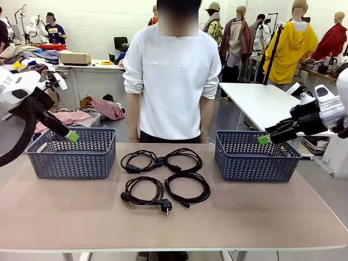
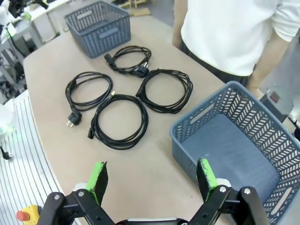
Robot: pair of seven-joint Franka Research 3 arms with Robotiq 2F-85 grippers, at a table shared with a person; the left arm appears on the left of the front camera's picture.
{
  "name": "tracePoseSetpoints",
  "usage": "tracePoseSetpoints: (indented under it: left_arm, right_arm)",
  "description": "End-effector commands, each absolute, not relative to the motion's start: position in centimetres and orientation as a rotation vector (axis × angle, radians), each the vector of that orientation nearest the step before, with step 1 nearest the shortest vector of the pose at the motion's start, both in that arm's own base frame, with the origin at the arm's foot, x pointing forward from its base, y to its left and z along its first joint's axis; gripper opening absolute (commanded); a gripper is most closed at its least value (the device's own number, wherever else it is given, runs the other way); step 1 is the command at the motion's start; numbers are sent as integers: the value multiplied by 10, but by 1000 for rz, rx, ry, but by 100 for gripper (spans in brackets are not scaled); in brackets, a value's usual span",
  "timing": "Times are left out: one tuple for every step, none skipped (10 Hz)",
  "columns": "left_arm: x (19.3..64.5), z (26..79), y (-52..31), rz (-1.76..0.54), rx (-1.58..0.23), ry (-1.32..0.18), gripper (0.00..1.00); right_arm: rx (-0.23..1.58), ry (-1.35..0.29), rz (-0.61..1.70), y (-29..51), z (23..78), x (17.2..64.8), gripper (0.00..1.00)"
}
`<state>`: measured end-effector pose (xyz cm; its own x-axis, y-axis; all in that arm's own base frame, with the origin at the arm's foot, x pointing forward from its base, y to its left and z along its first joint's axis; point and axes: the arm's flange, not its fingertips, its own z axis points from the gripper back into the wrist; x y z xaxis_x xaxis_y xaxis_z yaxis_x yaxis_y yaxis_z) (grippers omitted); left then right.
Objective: Organize the cables according to human instructions.
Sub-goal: Pick up a bundle of cables and place it in the basket indicated by the human.
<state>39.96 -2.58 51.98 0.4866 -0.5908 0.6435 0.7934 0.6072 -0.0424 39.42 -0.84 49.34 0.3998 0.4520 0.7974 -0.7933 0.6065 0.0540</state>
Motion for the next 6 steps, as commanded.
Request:
tracePoseSetpoints:
  left_arm:
    - [405,512,-23,-856,-376,-618,100]
    - [407,512,-24,-851,-373,-611,100]
    - [407,510,-20,-844,-370,-612,100]
    - [410,511,-17,-816,-365,-622,100]
    - [412,513,-15,-749,-340,-641,100]
    - [406,508,-21,-824,-354,-599,100]
  right_arm:
    - [447,-870,883,-1,506,392,100]
    - [438,-869,912,3,512,391,100]
    - [431,-871,938,8,516,391,100]
    - [425,-869,949,11,518,391,100]
    - [409,-865,952,13,520,391,100]
    - [423,-848,911,15,519,390,100]
